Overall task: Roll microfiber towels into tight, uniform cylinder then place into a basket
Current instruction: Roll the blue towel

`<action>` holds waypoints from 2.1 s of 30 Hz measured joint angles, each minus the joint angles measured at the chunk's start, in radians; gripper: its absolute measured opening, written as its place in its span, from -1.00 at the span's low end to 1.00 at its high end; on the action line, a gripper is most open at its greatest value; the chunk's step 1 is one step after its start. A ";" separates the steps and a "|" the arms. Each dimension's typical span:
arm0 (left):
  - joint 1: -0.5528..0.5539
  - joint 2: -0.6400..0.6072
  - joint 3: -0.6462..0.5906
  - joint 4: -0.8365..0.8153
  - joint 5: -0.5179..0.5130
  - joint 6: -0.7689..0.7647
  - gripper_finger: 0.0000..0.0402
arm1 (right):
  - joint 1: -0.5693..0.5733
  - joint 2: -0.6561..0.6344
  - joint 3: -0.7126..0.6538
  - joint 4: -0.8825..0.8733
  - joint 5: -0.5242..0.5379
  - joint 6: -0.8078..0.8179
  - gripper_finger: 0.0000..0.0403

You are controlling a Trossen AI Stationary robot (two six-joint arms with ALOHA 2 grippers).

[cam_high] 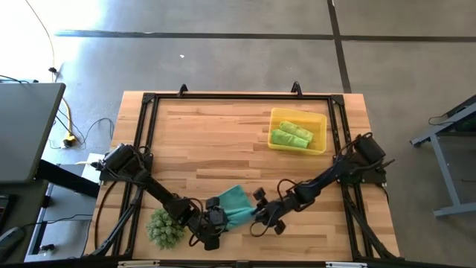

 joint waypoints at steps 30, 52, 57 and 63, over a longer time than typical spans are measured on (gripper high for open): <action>-0.005 -0.152 -0.004 -0.003 0.169 -0.002 -0.19 | -0.070 0.088 0.005 0.013 0.003 0.477 -0.87; -0.016 -0.139 -0.002 -0.090 -0.186 0.254 -0.19 | -0.263 0.090 0.041 0.016 -0.647 1.278 -0.97; -0.017 -0.105 -0.002 -0.092 -0.186 0.303 -0.19 | -0.278 0.091 0.066 -0.036 -0.656 1.275 -0.97; 0.002 -0.069 0.000 -0.103 -0.186 0.260 -0.19 | -0.281 0.091 0.067 -0.038 -0.650 1.261 -0.97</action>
